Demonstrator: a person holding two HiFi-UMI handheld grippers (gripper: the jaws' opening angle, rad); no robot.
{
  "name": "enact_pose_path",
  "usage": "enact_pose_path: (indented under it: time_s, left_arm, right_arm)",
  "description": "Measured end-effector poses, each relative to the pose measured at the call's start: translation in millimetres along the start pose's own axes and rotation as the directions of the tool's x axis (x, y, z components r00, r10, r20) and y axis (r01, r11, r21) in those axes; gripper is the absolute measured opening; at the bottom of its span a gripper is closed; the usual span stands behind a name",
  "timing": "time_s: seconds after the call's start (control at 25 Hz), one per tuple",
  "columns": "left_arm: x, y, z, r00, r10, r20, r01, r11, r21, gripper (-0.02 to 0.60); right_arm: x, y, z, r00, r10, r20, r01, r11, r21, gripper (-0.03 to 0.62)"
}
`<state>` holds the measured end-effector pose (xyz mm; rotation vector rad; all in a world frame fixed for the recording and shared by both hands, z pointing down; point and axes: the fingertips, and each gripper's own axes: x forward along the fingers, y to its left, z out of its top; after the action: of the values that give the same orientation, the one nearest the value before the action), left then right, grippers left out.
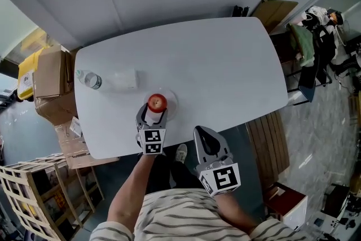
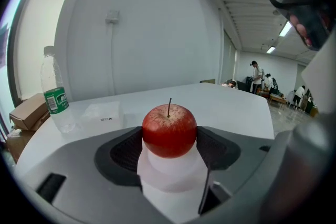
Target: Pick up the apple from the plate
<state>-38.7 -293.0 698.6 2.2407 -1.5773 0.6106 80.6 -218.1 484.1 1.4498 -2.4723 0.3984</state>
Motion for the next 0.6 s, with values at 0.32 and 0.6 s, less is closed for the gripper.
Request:
enact_pose_path:
  time_s: [0.32,0.6]
  left_arm:
    - [-30,4,23,0.999,0.038,0.017,-0.037,0.997,-0.066,0.331]
    - [-59,0,47,0.998,0.047,0.05,-0.043,0.996,-0.08,0.331]
  right_arm:
    - [1,-4,13,1.0,-0.009,0.026,0.009,1.0,-0.001,0.003]
    - [-3,-3,20,0.999,-0.005,0.051,0.005,1.0,0.012,0.003]
